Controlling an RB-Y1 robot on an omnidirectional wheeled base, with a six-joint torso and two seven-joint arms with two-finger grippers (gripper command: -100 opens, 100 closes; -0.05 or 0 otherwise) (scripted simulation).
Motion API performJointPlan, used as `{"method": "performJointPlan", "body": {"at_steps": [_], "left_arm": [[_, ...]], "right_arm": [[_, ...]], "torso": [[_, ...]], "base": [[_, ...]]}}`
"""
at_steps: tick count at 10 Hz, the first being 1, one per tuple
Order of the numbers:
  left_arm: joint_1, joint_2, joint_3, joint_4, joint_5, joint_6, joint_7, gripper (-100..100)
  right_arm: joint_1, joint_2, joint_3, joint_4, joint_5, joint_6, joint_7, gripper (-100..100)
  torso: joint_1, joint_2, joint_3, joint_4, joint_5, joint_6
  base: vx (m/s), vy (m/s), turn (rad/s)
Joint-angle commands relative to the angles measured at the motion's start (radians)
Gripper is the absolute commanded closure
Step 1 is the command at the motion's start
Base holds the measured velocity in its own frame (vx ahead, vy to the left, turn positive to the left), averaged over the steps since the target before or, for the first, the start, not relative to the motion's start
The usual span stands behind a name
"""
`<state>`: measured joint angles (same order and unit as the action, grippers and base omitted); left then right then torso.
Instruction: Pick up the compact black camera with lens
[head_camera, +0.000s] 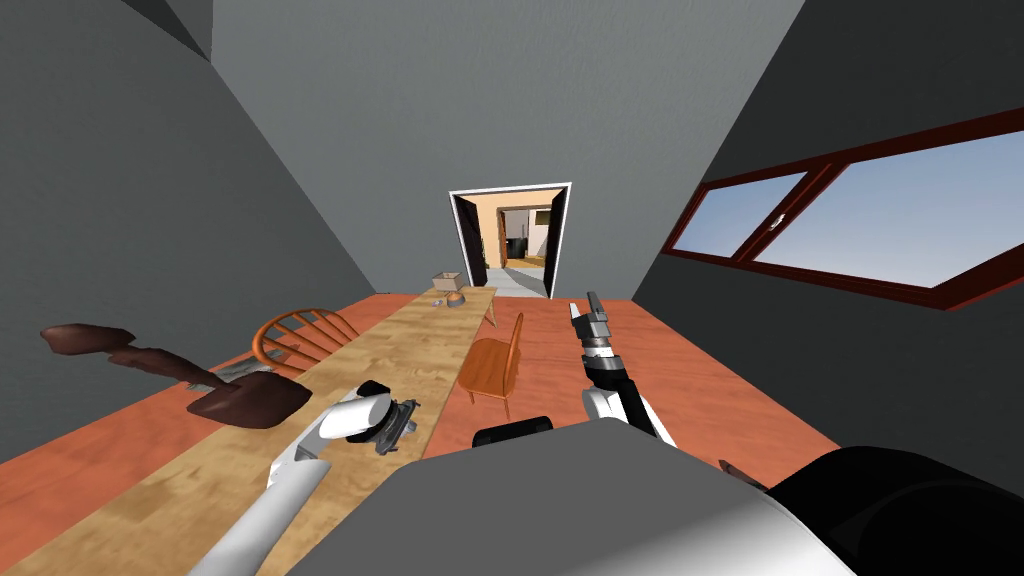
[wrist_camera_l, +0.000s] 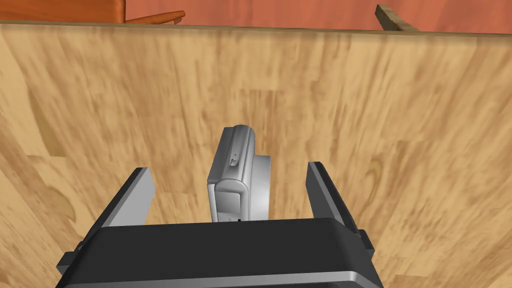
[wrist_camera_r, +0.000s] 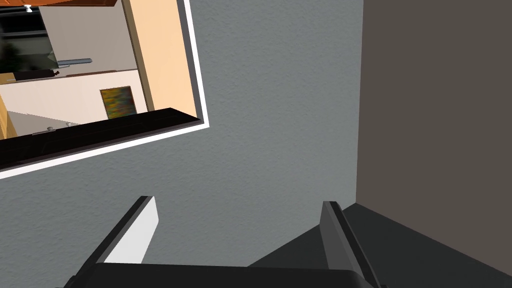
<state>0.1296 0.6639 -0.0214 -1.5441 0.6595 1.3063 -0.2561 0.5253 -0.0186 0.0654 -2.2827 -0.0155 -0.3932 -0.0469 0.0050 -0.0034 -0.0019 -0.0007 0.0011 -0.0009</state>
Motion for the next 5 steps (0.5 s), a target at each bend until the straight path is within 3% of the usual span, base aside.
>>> {"method": "performJointPlan", "body": {"at_steps": [1,3,4,5], "left_arm": [[-0.013,0.02,-0.01,0.025,0.018,0.038,-0.013,-100],[-0.029,0.046,-0.019,0.05,0.037,0.074,-0.026,-100],[-0.022,0.035,-0.018,0.037,0.027,0.06,-0.018,-100],[-0.024,0.036,-0.018,0.039,0.028,0.065,-0.019,0]], "right_arm": [[0.0,0.0,0.0,0.0,0.0,0.0,0.0,0],[0.0,0.0,0.0,0.0,0.0,0.0,0.0,0],[0.0,0.0,0.0,0.0,0.0,0.0,0.0,0],[0.0,0.0,0.0,0.0,0.0,0.0,0.0,0]], "torso": [[0.0,0.0,0.0,0.0,0.0,0.0],[0.0,0.0,0.0,0.0,0.0,0.0],[0.0,0.0,0.0,0.0,0.0,0.0],[-0.003,0.002,0.001,0.0,0.0,0.0]], "base": [[0.047,0.074,-0.032],[0.042,0.064,-0.037],[0.019,0.028,-0.011],[0.004,0.006,0.001]]}}
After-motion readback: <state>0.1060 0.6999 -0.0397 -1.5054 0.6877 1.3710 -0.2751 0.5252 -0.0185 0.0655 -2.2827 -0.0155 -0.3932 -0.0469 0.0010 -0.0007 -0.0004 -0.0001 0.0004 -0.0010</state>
